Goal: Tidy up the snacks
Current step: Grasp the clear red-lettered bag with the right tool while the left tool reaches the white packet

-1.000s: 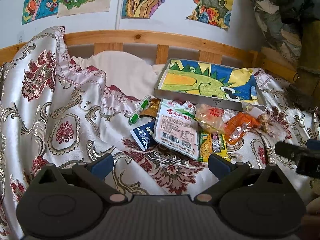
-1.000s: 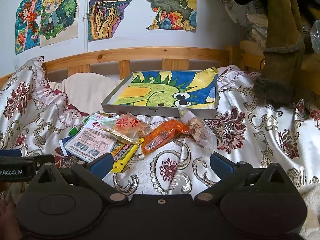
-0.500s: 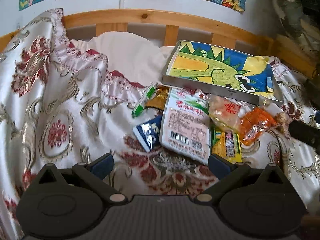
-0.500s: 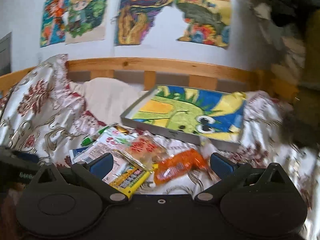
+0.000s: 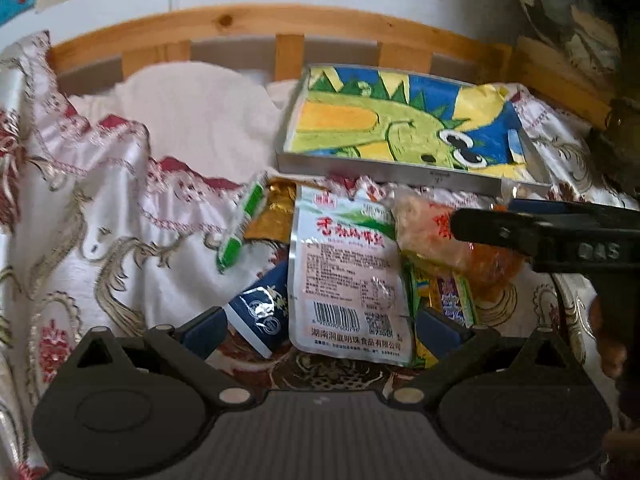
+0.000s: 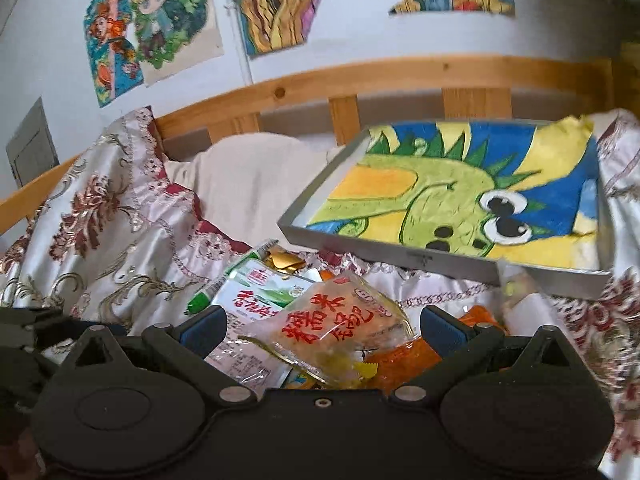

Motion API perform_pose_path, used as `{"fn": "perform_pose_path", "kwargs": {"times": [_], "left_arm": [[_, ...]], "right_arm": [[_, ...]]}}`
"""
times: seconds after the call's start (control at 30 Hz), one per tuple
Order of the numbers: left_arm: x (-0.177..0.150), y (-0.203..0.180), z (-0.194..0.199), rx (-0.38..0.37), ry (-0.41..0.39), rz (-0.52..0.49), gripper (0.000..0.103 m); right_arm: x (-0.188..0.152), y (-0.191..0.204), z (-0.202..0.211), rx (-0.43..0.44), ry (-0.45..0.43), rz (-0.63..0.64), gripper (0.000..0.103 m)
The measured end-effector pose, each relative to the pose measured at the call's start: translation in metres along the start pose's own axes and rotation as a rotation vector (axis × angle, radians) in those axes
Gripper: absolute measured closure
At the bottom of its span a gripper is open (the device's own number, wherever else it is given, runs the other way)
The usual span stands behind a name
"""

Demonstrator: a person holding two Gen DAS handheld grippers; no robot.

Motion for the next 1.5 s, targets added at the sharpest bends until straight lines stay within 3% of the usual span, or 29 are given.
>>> {"fn": "perform_pose_path", "kwargs": {"times": [0.17, 0.37, 0.6, 0.73, 0.9, 1.1, 1.5], "left_arm": [[-0.003, 0.009, -0.006, -0.040, 0.016, 0.026, 0.001], [-0.006, 0.010, -0.005, -0.063, 0.006, 0.050, 0.003], [-0.002, 0.002, -0.005, -0.088, 0.001, 0.030, 0.005], [-0.003, 0.003, -0.013, -0.087, 0.024, 0.058, 0.009], [-0.006, 0.011, -0.022, -0.072, 0.049, 0.138, 0.024], [-0.008, 0.024, -0.029, -0.066, 0.078, 0.250, 0.052], [0.012, 0.003, -0.021, -0.218, 0.006, 0.288, 0.053]], "right_arm": [[-0.008, 0.005, -0.025, 0.012, 0.032, 0.025, 0.001], [-0.021, 0.001, -0.043, -0.056, 0.099, 0.060, 0.005], [-0.016, -0.010, -0.036, -0.056, 0.091, -0.009, 0.034], [-0.017, -0.012, -0.032, -0.057, 0.095, -0.018, 0.063], [-0.017, -0.014, -0.029, -0.061, 0.092, -0.021, 0.068], [-0.016, -0.012, -0.026, -0.067, 0.093, -0.002, 0.078], [-0.011, -0.017, 0.003, -0.093, 0.133, 0.006, 0.088]]}}
Point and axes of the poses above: each gripper's, at about its wrist camera, not at the fingertips, and z roughly against the way its jaws point, y to its left, x to its top, the point moved 3 cm from there along -z, roughly the way its jaws point, and after that the axes turned 14 degrees about -y, right-handed, at the moved point
